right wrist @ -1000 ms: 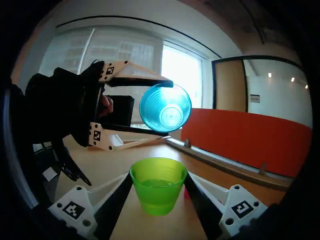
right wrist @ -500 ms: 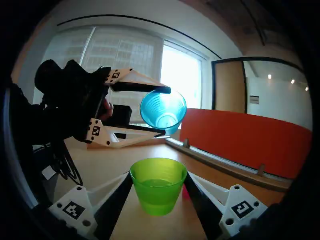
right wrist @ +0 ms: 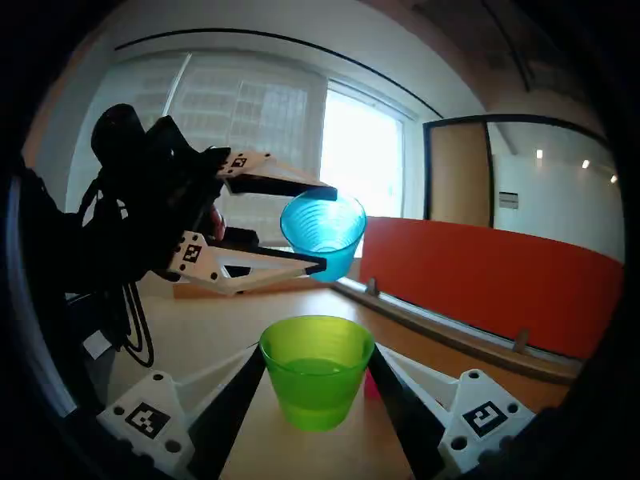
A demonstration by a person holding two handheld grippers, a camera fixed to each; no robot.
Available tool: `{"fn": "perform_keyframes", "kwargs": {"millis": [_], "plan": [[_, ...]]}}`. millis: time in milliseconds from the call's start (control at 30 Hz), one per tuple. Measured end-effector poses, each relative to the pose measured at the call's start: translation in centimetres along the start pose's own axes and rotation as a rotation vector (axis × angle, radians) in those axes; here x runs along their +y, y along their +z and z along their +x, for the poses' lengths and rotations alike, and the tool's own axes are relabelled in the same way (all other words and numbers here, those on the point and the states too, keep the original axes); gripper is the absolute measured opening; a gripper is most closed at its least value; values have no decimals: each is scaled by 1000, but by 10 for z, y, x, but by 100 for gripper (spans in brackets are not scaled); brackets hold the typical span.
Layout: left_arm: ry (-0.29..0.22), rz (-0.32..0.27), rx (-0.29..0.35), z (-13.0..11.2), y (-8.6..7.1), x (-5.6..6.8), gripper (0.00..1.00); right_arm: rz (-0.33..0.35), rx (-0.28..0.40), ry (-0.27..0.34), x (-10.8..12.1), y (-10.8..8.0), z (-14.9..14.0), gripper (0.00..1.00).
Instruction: Pour water
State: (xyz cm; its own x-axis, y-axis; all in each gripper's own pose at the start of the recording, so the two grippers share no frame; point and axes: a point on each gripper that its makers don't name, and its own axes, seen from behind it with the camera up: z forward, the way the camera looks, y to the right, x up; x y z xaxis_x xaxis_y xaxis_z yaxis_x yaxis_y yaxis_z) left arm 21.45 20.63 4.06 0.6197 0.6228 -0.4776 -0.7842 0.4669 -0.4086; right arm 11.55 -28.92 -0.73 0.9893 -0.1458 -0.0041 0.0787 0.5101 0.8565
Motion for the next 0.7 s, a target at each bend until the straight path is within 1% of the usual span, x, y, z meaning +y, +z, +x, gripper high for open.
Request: {"fn": "perform_keyframes", "kwargs": {"millis": [167, 400, 700], "plan": [[-69, -3, 1, -1, -3, 1, 89, -1, -1, -4, 0, 0, 0, 92], [-160, -2, -8, -5, -7, -3, 89, -4, -2, -6, 0, -2, 2, 92], [-274, -2, -13, -12, -8, -9, 89, -6, -1, -11, -1, -3, 4, 92]]}}
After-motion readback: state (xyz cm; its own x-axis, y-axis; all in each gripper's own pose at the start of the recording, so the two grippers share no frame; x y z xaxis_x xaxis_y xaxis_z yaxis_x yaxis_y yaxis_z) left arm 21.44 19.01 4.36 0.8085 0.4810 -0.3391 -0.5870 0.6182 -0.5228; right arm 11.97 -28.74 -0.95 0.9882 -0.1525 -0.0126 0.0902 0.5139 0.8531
